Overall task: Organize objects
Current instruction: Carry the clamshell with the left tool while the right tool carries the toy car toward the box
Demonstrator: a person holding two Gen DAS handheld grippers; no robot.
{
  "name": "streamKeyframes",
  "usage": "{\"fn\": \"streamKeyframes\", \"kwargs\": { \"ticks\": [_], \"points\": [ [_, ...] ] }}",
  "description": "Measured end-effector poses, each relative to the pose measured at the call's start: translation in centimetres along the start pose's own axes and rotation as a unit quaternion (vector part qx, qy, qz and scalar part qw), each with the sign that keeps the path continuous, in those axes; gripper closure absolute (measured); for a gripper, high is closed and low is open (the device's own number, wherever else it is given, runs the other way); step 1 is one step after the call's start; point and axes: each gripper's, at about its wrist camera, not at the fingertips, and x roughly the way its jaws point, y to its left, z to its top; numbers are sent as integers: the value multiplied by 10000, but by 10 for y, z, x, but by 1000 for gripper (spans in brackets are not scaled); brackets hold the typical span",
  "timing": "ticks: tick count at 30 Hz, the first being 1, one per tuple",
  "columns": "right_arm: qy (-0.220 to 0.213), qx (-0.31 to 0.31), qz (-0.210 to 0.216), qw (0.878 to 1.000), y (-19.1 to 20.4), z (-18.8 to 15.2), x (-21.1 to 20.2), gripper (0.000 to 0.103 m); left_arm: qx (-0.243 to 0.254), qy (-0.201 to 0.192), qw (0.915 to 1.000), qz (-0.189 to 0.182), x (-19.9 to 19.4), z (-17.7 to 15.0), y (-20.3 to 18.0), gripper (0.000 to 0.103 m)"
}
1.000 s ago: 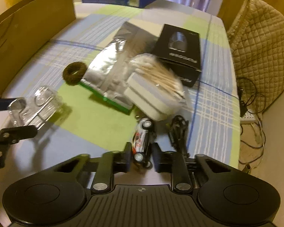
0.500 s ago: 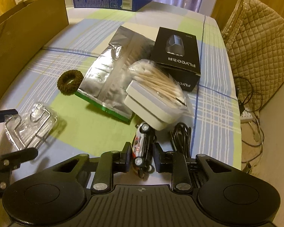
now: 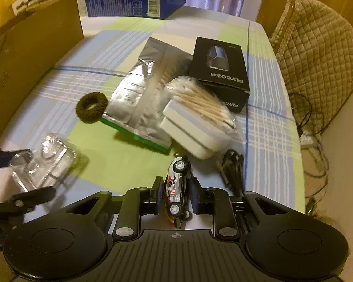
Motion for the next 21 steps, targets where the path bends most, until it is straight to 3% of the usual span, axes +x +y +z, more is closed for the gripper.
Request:
{"fn": "streamKeyframes", "kwargs": {
  "ticks": [7,21],
  "points": [
    [-149,656,390,9970,5,-9,-26,83,-72,19,10000,-61,-14,-3,2,54],
    [-528,903,500,9933,26,-15,-85,83,-195,-253,9995,-54,-63,3,9,55]
  ]
}}
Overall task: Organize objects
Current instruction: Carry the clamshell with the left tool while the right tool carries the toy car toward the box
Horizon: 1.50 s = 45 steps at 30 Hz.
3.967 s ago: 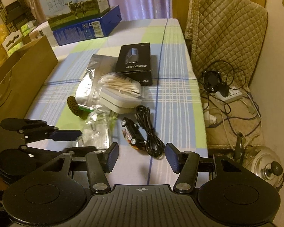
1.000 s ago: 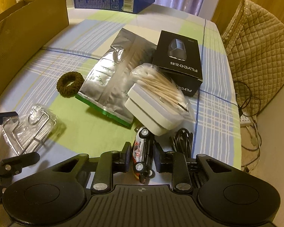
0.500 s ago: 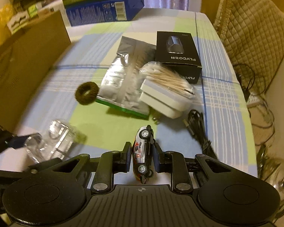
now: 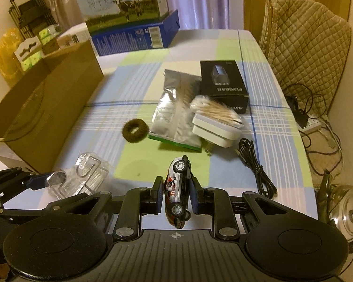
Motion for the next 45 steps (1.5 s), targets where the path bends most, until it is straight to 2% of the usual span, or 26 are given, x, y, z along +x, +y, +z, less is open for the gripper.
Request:
{"fn": "streamKeyframes", "kwargs": {
  "ticks": [11,20,29,36,45],
  "points": [
    [-425,-52,227,9988,38,11,-48,83,60,-404,9991,143,-59,21,14,55],
    [-683,-345,529,9957,86,31,-68,83,-15,-678,9965,492,-104,37,53,55],
    [-761,-700,1043,9891,149,61,-60,83,-97,-877,9913,980,-142,51,110,55],
    [-615,-792,1488,9838,194,81,-33,83,-191,-771,9873,1379,-151,55,174,55],
    [-390,-577,1808,9811,225,97,9,83,-359,-530,9873,1455,-137,50,228,55]
  ]
}}
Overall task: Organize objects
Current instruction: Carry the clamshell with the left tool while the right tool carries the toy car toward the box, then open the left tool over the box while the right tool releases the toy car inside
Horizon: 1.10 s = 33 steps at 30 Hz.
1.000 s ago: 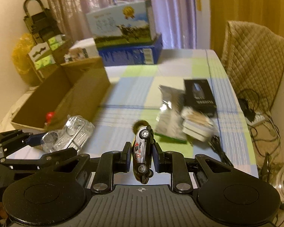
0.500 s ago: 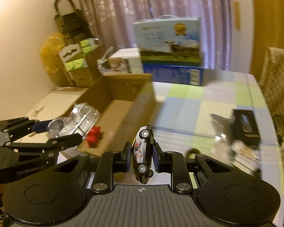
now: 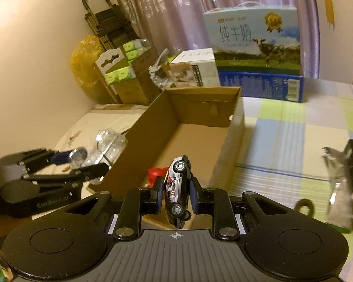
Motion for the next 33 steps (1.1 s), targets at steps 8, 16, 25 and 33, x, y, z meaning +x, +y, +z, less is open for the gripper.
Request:
{"fn": "streamKeyframes", "kwargs": {
  "ticks": [8,16,25,33],
  "points": [
    [109,120,24,9999,1,6,28,83,44,84,9999,-130,20,-2,11,54],
    [167,243,37,9996,-2,5,40,83,-1,26,9999,-131,29,-5,16,31],
    [180,258,51,9995,-1,4,42,83,-174,17,9998,7,20,-8,28,31],
    [169,254,61,9995,4,4,44,83,-211,6,9998,-1,17,-11,30,31]
  ]
}}
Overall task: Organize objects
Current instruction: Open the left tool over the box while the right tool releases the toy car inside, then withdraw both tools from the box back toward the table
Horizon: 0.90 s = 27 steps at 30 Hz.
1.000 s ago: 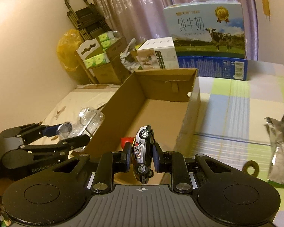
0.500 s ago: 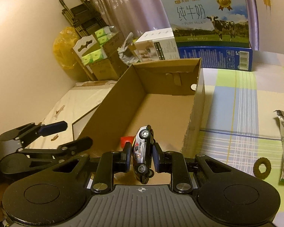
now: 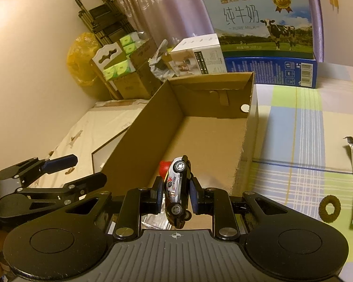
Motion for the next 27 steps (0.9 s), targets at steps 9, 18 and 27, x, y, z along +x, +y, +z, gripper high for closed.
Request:
{"fn": "streamKeyframes", "kwargs": {
  "ticks": [9,18,27],
  "points": [
    [-296,324,67,9990,-8,3,0,54,-33,2,10000,36,-1,-3,1,31],
    [-422,447,-59,9981,-17,-2,-20,53,-101,-13,9999,-8,-8,-5,-3,31],
    [-565,598,-331,9961,-30,-33,-59,53,-161,-107,9996,-188,-29,-5,-31,31]
  ]
}}
